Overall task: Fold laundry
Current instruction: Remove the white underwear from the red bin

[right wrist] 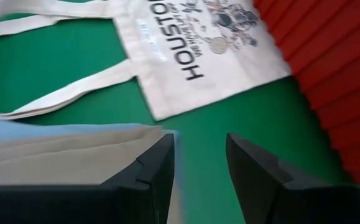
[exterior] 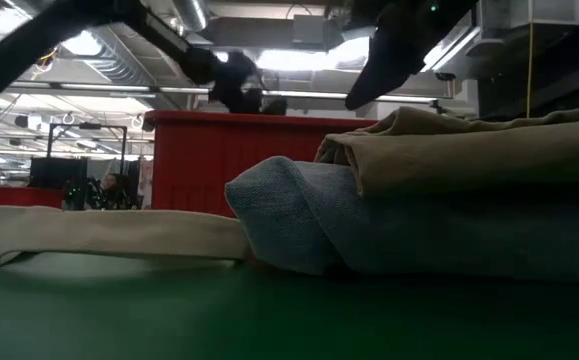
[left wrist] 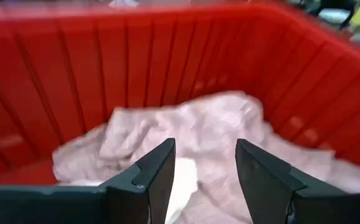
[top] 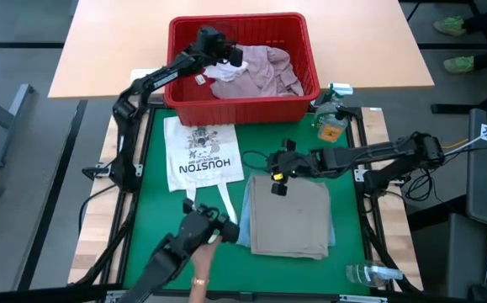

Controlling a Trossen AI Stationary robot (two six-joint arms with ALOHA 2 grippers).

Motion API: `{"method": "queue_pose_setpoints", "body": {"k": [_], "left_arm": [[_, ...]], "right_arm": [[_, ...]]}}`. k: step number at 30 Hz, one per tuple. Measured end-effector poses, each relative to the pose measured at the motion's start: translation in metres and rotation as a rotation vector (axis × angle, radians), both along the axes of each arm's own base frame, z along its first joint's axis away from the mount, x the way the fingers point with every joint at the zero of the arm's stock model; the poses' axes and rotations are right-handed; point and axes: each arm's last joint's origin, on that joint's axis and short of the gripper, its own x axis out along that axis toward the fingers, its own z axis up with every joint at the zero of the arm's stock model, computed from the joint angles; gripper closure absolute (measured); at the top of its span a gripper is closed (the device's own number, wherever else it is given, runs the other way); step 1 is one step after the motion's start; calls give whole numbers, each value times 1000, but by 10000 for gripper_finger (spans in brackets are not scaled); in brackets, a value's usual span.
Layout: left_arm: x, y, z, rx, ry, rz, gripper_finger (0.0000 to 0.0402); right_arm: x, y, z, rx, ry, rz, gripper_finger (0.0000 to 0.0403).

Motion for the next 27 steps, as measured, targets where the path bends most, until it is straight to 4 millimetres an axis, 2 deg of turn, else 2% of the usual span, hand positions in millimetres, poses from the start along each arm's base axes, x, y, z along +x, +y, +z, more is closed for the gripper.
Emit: {"method": "queue_pose_setpoints", "body": {"k": [7, 12, 19, 27], "left_arm": [[7, 23, -67, -102, 75, 16, 239], [11, 30, -107, -166, 129, 25, 239], [11, 35, -139, -214, 168, 34, 239], [5, 41, -144, -226, 144, 65, 239]], "right_arm": [[0, -21, -3, 0, 5, -71, 256], [-2, -26, -8, 5, 19, -91, 256], [-2, -25, -8, 5, 25, -89, 256], [-3, -25, -8, 5, 26, -89, 256]]}}
